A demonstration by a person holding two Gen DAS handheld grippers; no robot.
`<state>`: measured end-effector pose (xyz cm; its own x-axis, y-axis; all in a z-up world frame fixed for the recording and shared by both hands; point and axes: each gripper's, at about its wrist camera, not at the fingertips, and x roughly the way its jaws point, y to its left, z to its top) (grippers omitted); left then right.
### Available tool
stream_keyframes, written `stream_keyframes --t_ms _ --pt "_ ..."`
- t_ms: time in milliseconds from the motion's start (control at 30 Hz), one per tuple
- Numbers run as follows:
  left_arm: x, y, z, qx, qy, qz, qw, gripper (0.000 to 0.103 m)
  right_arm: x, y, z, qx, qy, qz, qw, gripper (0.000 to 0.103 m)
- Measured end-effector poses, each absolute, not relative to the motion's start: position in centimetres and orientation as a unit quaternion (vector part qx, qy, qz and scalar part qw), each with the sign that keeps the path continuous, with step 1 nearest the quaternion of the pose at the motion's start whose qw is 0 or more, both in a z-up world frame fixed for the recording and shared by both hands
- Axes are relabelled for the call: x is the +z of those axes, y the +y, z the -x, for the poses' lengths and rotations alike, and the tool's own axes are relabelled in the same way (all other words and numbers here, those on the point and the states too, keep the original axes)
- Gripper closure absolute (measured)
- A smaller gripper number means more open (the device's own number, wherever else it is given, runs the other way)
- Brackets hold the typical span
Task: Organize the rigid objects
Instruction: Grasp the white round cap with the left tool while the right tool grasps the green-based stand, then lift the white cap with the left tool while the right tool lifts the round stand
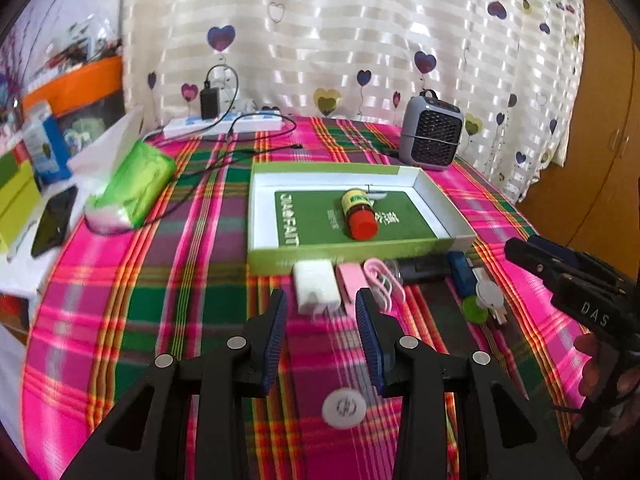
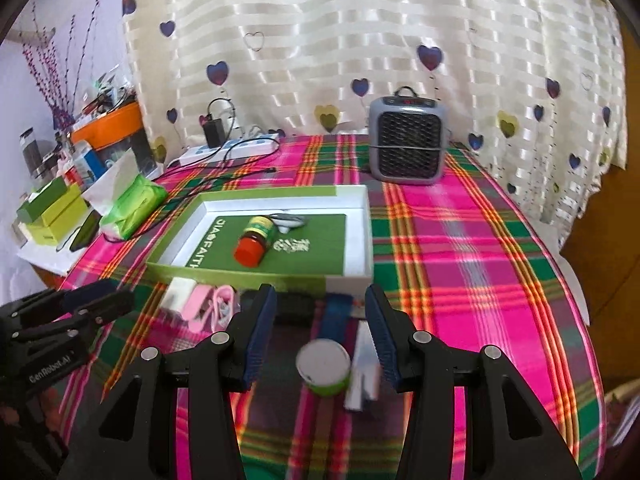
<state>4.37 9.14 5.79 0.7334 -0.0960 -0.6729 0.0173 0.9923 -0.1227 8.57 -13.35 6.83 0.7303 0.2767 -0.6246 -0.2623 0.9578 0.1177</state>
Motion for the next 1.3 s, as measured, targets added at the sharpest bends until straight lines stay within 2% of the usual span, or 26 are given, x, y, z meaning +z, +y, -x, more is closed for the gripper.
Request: stream_keyframes --t_ms 133,800,1300 --pt "5.1 10.2 -3.4 -0.040 0.371 0.084 0.924 0.069 6.2 -14.1 -7.7 0.140 0.340 -0.012 0.930 0.056" --pt "1.1 8.1 -1.2 -0.073 0.414 0.042 0.906 0.069 3.1 -14.6 -5.7 0.167 0.365 -0.030 0.916 0.056" --pt "0.4 7.8 -1.9 -0.076 0.419 0.043 0.904 0.069 1.9 -12.3 -7.6 0.173 0.395 0.017 0.902 0.055"
